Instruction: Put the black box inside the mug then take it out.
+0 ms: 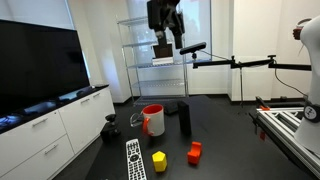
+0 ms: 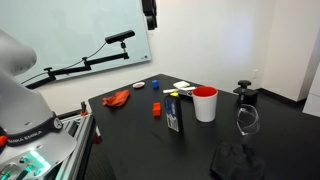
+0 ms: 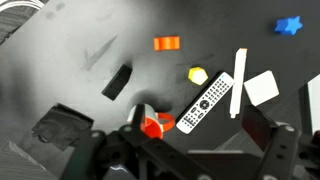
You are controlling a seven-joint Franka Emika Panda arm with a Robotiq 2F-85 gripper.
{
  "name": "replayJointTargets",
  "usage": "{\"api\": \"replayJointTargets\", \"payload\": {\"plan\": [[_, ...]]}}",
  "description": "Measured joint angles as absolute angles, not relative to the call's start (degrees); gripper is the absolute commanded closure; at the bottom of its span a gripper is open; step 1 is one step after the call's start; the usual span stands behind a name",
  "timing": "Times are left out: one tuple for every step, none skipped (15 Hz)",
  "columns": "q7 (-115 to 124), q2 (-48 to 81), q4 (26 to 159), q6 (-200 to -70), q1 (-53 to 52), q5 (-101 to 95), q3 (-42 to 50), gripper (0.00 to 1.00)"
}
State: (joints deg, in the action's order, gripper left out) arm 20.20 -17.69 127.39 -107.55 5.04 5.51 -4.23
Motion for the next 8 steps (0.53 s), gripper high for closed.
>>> {"api": "replayJointTargets", "payload": {"plan": [[20.8, -13.7, 125.0, -108.0, 6.3, 5.5, -2.8, 0.0], [20.9, -10.0, 122.4, -108.2, 6.9, 5.5, -1.6, 0.0], [19.4, -7.1, 120.1, -108.1, 6.9, 5.5, -0.8, 0.0], [16.8, -5.0, 118.2, -107.4, 6.7, 5.5, -0.5, 0.0], [14.3, -3.9, 117.1, -106.2, 6.4, 5.3, -0.5, 0.0], [12.2, -3.7, 116.7, -104.6, 5.9, 4.8, -0.5, 0.0], [10.3, -4.0, 116.7, -102.9, 5.3, 3.8, -0.5, 0.0], [8.5, -4.4, 116.9, -101.3, 4.9, 2.6, -0.5, 0.0]]}}
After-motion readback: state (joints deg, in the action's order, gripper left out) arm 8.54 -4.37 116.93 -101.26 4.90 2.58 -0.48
